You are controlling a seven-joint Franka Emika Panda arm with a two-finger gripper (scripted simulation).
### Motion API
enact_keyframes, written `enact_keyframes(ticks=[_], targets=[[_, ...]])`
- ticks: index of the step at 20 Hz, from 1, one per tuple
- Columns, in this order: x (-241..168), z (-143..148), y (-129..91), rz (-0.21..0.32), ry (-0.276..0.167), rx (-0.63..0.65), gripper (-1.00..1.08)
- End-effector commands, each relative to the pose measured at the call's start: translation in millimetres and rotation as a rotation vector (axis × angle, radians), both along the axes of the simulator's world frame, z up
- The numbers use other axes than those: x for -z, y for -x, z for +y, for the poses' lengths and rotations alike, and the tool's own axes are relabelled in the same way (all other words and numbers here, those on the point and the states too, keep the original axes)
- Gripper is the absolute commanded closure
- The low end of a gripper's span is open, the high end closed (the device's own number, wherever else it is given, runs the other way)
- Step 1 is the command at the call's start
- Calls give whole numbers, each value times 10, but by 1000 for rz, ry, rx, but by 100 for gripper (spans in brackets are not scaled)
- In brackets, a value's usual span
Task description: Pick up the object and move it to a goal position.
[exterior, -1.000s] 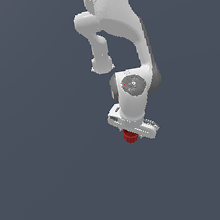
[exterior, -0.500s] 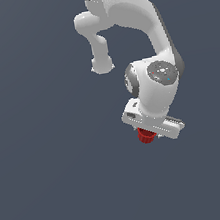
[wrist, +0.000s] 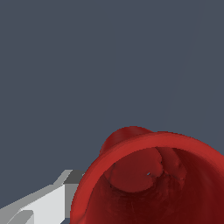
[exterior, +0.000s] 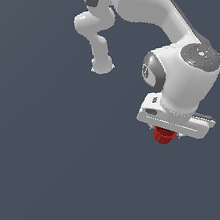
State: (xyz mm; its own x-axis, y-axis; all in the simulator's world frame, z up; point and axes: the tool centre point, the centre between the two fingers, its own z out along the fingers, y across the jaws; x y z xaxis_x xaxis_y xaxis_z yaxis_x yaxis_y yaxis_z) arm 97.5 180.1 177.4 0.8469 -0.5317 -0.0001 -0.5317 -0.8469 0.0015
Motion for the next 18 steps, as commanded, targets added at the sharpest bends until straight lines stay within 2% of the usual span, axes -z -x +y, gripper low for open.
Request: enact_keyframes(ticks=[1,9,18], targets=[[-107,96,-71,-1,0,1,108],[-333,327,-242,-1,-1,1,108],[-442,441,-334,-1,-1,1,108]])
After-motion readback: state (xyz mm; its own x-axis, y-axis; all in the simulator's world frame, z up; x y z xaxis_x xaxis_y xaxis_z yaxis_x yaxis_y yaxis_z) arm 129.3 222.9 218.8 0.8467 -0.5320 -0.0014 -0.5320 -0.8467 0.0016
